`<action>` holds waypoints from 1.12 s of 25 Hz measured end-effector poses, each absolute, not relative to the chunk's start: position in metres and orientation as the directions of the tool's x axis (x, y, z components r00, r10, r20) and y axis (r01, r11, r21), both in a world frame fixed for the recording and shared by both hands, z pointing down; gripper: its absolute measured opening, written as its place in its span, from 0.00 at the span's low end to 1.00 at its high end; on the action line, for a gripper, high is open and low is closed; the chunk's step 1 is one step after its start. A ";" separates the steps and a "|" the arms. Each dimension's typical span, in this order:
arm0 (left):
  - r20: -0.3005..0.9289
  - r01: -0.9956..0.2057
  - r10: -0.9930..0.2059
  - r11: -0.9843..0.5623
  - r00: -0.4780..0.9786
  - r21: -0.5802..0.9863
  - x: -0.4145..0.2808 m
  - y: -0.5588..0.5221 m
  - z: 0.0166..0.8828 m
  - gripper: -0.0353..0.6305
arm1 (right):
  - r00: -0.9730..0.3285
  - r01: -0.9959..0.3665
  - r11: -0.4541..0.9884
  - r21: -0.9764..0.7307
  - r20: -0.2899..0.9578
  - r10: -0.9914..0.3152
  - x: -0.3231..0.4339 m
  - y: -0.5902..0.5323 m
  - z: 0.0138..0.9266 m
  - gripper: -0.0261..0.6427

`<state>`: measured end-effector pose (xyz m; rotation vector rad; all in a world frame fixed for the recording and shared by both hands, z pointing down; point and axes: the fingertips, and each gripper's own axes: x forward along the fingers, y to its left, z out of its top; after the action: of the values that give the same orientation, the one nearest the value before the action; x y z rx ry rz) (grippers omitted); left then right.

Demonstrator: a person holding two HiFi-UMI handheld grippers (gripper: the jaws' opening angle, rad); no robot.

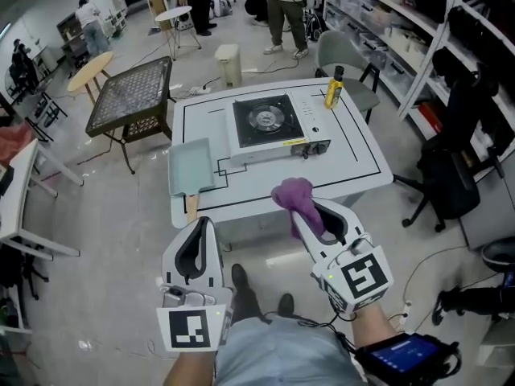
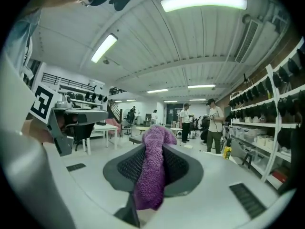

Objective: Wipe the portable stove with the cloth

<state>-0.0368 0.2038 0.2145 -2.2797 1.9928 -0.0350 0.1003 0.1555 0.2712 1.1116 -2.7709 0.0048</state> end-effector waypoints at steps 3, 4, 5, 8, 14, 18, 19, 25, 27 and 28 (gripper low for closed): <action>-0.070 -0.985 -0.987 -0.133 0.142 -0.110 -0.025 0.205 0.209 0.08 | -0.695 -0.707 0.703 0.074 0.114 -0.710 0.109 0.164 0.268 0.21; -0.071 -0.984 -0.987 -0.134 0.142 -0.114 -0.021 0.205 0.209 0.08 | -0.690 -0.712 0.698 0.081 0.107 -0.716 0.111 0.166 0.268 0.21; -0.068 -0.984 -0.988 -0.132 0.141 -0.116 -0.019 0.204 0.209 0.08 | -0.686 -0.715 0.694 0.085 0.102 -0.720 0.113 0.167 0.269 0.21; -0.074 -0.982 -0.984 -0.152 0.161 -0.109 -0.010 0.203 0.212 0.08 | -0.674 -0.728 0.681 0.081 0.097 -0.732 0.119 0.166 0.272 0.21; -0.032 -0.980 -0.983 -0.176 0.180 -0.088 0.002 0.195 0.229 0.08 | -0.663 -0.742 0.667 0.069 0.067 -0.745 0.131 0.158 0.277 0.21; -0.027 -0.978 -0.981 -0.191 0.194 -0.087 0.010 0.186 0.234 0.08 | -0.653 -0.749 0.658 0.073 0.090 -0.752 0.138 0.151 0.282 0.20; -0.025 -0.977 -0.980 -0.193 0.196 -0.087 0.012 0.184 0.235 0.08 | -0.653 -0.749 0.658 0.073 0.084 -0.752 0.139 0.149 0.282 0.21; -0.015 -0.975 -0.978 -0.206 0.208 -0.088 0.020 0.177 0.238 0.08 | -0.658 -0.747 0.662 0.069 0.073 -0.750 0.145 0.143 0.287 0.20; -0.012 -0.974 -0.977 -0.211 0.213 -0.087 0.022 0.175 0.238 0.08 | -0.657 -0.748 0.660 0.068 0.063 -0.751 0.146 0.142 0.286 0.21; -0.012 -0.973 -0.977 -0.213 0.215 -0.088 0.022 0.175 0.239 0.08 | -0.657 -0.748 0.660 0.070 0.063 -0.751 0.146 0.142 0.286 0.21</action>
<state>0.0221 0.1753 0.2386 -2.3881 1.9205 -0.0696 0.1456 0.1421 0.2864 1.2594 -2.7827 -0.0579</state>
